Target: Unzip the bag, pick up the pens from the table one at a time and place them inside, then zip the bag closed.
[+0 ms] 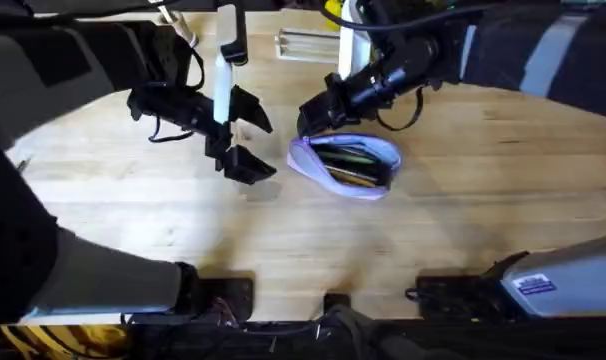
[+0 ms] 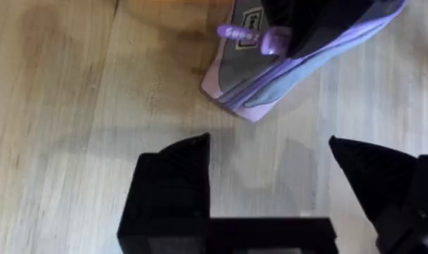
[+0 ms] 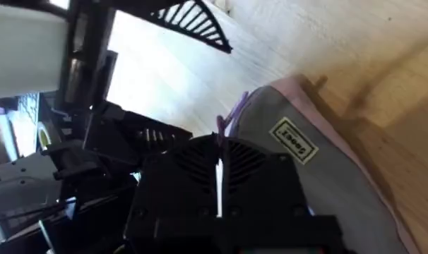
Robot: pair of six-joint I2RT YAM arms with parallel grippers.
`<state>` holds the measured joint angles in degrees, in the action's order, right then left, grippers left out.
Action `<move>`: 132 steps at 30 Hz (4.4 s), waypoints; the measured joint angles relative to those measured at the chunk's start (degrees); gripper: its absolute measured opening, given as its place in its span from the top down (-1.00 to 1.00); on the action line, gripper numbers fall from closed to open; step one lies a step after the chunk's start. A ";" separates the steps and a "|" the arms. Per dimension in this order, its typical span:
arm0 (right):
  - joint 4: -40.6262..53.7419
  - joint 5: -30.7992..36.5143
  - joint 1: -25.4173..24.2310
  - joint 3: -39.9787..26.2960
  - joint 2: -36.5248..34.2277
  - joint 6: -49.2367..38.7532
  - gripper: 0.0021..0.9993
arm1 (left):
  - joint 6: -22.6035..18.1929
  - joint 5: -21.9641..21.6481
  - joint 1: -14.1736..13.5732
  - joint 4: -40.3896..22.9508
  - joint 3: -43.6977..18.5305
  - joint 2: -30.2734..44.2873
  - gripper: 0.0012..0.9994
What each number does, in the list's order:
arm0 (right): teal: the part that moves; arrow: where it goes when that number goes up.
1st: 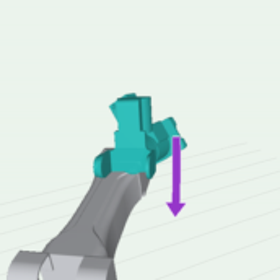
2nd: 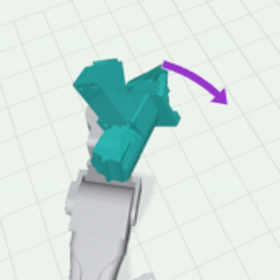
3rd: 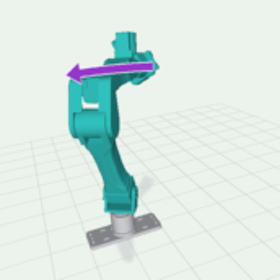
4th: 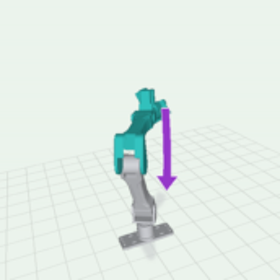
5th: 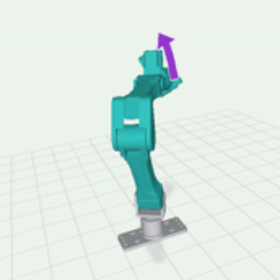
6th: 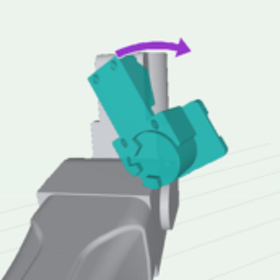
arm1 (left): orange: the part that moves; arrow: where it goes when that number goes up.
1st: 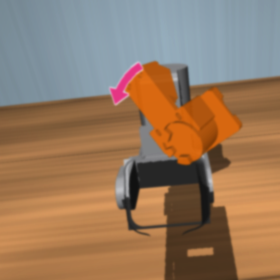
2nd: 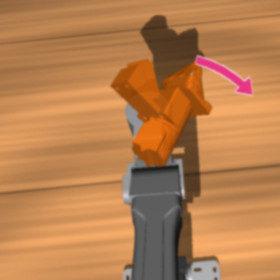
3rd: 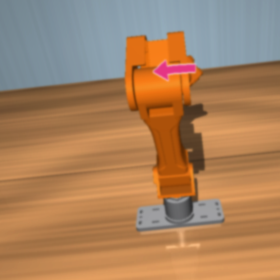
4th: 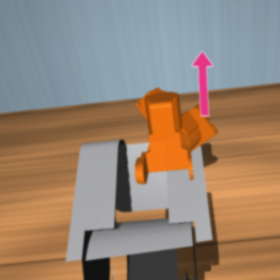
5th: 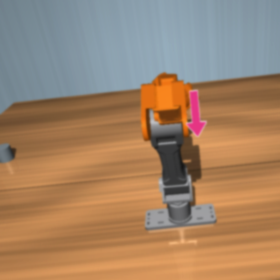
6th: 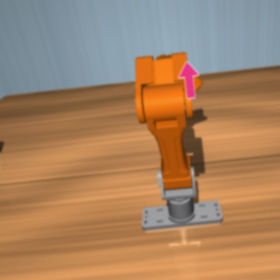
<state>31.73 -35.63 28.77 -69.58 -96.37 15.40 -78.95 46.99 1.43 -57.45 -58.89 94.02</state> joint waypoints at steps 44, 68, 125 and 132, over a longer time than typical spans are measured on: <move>5.64 7.83 -0.15 0.00 7.90 -2.18 0.94 | -0.37 13.33 -8.70 8.18 0.02 0.00 0.91; 24.11 13.99 -28.18 3.37 7.92 -3.44 0.94 | 0.10 12.98 -9.40 7.89 0.02 0.00 0.92; 19.37 17.65 -28.17 10.38 47.56 -18.10 -0.99 | 4.95 -0.96 -8.79 0.83 -4.85 -8.66 -0.99; 19.96 17.67 -28.17 10.38 49.01 -19.09 -1.00 | 23.94 -12.11 -8.79 -3.21 -13.20 -22.32 -0.99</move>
<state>51.68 -17.96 0.60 -59.20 -47.35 -3.68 -55.01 34.87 -7.35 -60.66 -72.09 71.70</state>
